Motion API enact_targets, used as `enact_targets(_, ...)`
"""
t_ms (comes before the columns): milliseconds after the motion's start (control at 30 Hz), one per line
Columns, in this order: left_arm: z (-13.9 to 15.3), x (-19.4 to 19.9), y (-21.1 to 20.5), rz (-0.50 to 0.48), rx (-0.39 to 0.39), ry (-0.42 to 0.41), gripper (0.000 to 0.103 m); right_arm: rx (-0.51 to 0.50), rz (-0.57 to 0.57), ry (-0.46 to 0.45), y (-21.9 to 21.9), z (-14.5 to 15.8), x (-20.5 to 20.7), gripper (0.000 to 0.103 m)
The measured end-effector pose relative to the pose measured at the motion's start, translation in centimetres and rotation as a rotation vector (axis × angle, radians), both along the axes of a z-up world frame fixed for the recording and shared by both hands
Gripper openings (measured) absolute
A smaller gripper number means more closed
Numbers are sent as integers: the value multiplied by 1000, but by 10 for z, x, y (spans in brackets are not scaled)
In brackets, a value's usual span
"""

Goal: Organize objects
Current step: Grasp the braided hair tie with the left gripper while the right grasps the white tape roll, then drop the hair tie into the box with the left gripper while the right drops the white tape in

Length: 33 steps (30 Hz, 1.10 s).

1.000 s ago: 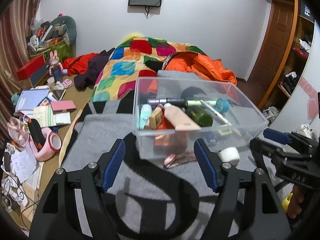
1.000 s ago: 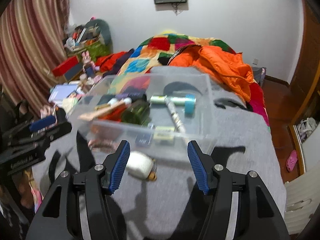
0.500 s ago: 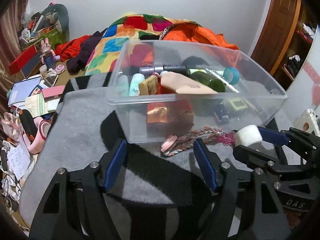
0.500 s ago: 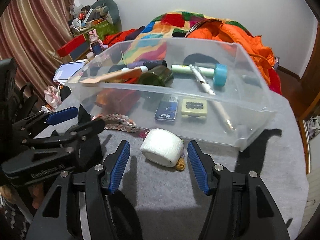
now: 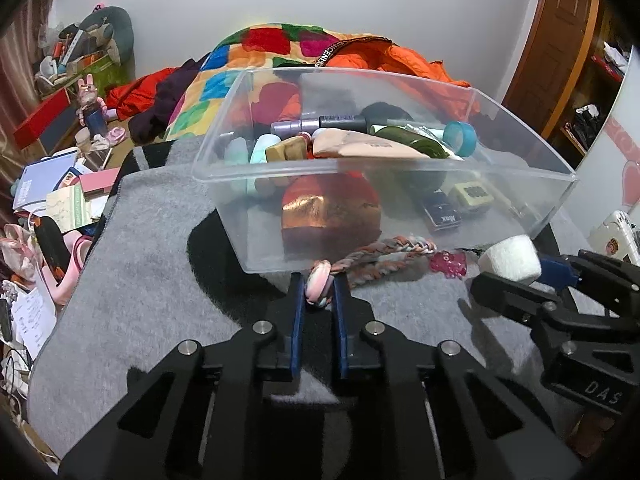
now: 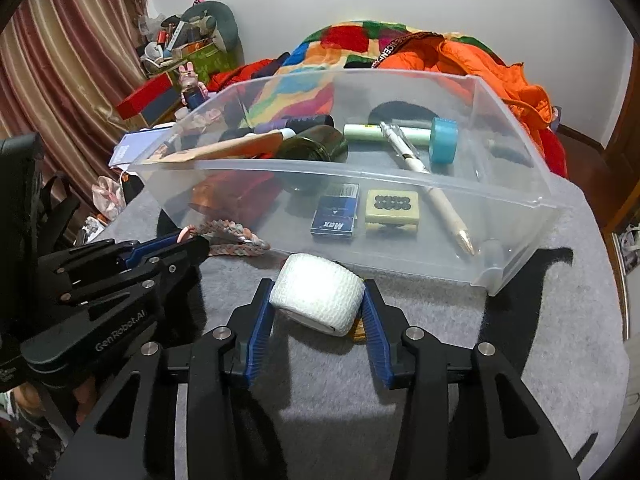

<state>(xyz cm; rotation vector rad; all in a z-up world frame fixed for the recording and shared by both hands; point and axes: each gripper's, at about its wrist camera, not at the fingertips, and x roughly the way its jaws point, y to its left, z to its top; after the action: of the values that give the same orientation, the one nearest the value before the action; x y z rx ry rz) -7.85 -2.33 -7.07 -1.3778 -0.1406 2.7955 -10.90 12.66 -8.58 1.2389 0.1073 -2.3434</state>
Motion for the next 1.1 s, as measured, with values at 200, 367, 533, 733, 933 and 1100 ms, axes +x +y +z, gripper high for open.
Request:
enact_targets(200,8,14,0,8,9,20,11,-18,-4,39,5,15,10,39)
enact_targets(367,24,26,0,17,33,54,11,-41,-30,54,10,24,9,39)
enact_targets(533,46,36,6,1,25,108,11,-48,-49,86,16,35,10,39)
enact_targets(733,68,40,10,-21,42,161,11,-60,-77,116,26,47,6,39)
enact_targets(933,86,34,9,-33,79,198,11,-79,-104,174,35,66,0,39)
enact_targets(1100,99,26,7,-42,93,230,11,-92,-128,211,40,78,-7,39)
